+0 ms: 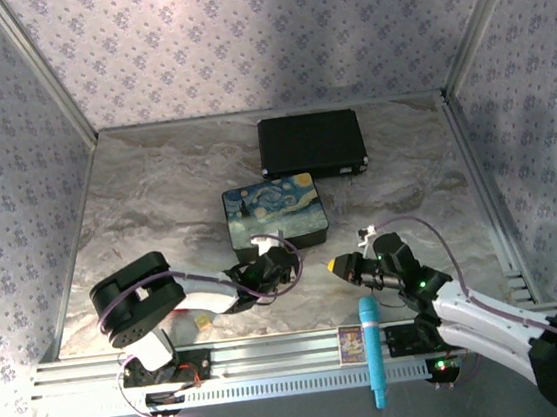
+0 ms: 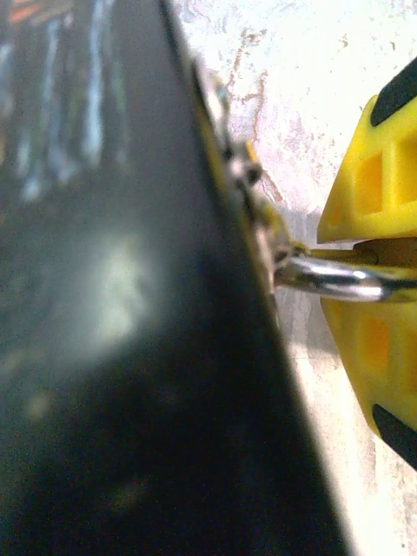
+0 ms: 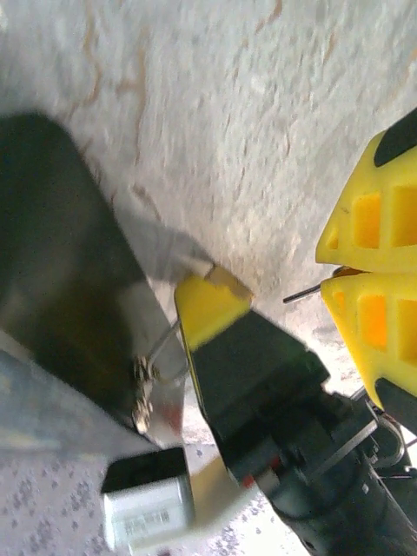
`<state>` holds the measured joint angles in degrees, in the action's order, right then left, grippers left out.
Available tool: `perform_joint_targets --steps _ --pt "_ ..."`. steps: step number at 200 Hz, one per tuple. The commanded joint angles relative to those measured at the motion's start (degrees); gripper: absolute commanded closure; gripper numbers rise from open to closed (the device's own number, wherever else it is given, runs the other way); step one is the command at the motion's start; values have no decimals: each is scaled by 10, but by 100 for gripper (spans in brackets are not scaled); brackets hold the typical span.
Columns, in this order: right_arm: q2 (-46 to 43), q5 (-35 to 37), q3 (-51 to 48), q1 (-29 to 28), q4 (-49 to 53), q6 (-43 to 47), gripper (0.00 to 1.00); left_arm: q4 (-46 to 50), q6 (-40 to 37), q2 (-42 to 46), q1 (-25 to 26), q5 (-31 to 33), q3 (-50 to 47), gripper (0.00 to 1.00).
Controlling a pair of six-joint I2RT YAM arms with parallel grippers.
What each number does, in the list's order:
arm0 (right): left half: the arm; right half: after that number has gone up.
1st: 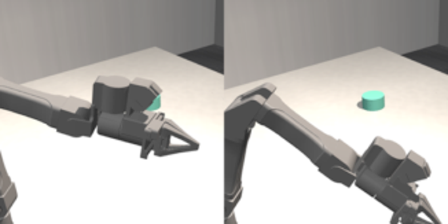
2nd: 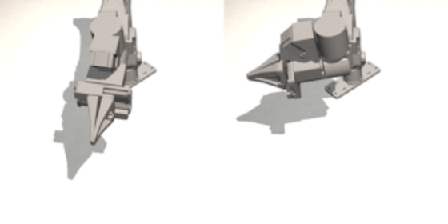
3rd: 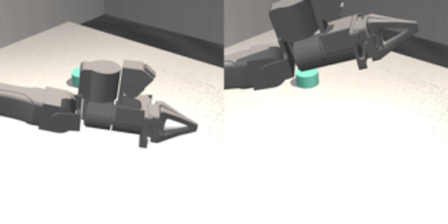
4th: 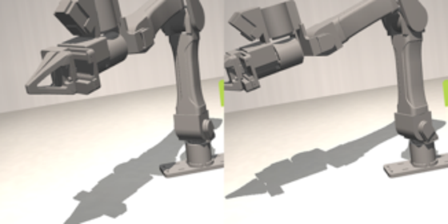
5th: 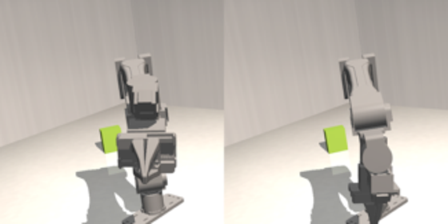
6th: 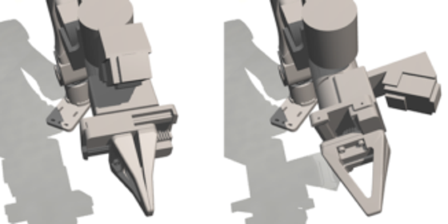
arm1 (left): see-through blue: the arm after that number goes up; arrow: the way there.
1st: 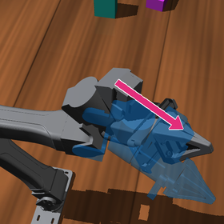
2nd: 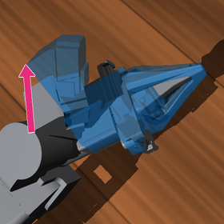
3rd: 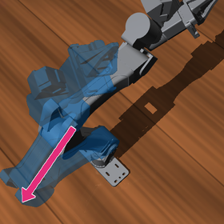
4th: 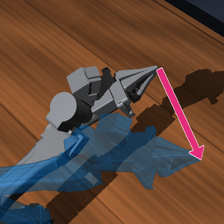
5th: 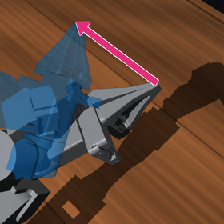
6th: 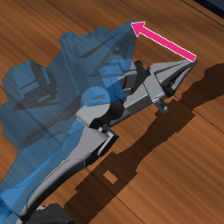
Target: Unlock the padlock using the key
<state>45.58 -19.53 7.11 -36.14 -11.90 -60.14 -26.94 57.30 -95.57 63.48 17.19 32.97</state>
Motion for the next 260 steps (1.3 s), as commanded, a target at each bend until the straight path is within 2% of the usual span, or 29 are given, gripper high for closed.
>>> perform_joint_targets --steps 1,46,77,101,134,186,260 --pt "40 -74 -9 17 -84 -34 100 32 48 24 -1 -3 2 85" --pt "72 -98 20 8 -105 -45 100 3 149 65 -14 -55 -20 89" --pt "155 -123 24 7 -196 -67 100 -16 190 65 -38 -101 -18 89" --pt "234 -142 39 -2 -280 -89 100 -47 221 70 -43 -99 -33 92" --pt "253 -140 38 -5 -293 -90 100 -66 273 81 -43 -88 -55 94" --pt "350 -158 46 -14 -420 -131 100 -58 278 92 -43 -95 -46 94" --pt "363 -166 85 -1 -398 -125 100 3 260 143 -41 -84 -33 93"
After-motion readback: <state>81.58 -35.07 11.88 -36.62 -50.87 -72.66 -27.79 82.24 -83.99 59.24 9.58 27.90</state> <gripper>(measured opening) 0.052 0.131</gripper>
